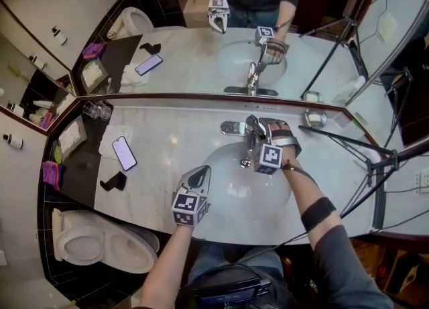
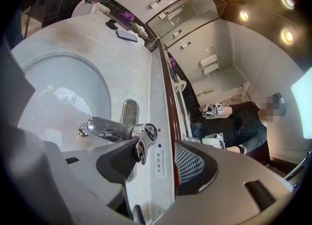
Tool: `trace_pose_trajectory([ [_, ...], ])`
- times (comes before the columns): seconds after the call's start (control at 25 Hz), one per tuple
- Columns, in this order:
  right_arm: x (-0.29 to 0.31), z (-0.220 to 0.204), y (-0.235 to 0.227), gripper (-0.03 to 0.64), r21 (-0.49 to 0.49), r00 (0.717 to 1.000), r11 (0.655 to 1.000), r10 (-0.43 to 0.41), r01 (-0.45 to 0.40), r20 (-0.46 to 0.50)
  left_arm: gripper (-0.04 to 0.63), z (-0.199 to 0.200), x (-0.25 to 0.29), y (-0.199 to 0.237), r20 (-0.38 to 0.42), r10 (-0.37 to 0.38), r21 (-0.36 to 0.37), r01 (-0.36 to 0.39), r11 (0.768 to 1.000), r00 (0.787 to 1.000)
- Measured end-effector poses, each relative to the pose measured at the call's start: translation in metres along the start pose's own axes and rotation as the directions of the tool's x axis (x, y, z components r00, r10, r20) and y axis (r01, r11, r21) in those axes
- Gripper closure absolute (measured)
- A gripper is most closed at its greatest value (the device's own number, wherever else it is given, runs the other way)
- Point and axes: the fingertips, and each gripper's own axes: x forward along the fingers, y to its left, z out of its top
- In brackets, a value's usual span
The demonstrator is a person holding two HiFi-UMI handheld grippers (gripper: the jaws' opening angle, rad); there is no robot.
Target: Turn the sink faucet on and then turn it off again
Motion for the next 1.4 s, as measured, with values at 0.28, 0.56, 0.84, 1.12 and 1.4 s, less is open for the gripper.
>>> trace_pose_trajectory([
  [0.28,0.002,0.004,-0.012,0.367,0.042,1.000,0.999,-0.011,0.011,0.000,0.607,0.001,0.002,0.002,0.002,0.001,-0.005,-0.001,1.000,1.000],
  [0.56,0.003,0.009,-0.015,0.367,0.083,0.999,0.996,0.037,-0.037,0.002,0.607,-0.001,0.004,0.004,0.003,0.006,-0.012,-0.006,1.000,1.000],
  [0.84,0.005,0.010,-0.021,0.368,0.134,0.999,0.990,0.044,-0.043,-0.005,0.607,-0.002,0.000,0.008,0.010,0.017,-0.024,-0.017,1.000,1.000],
  [1.12,0.006,0.004,-0.019,0.371,0.165,0.997,0.985,0.060,-0.052,-0.046,0.607,-0.004,-0.009,0.011,0.016,0.032,-0.037,-0.031,0.999,0.999],
  [1.4,-0.015,-0.002,-0.005,0.364,0.140,0.994,0.988,0.077,-0.066,-0.072,0.607,-0.001,-0.014,0.005,0.027,0.022,-0.040,-0.021,0.999,0.999],
])
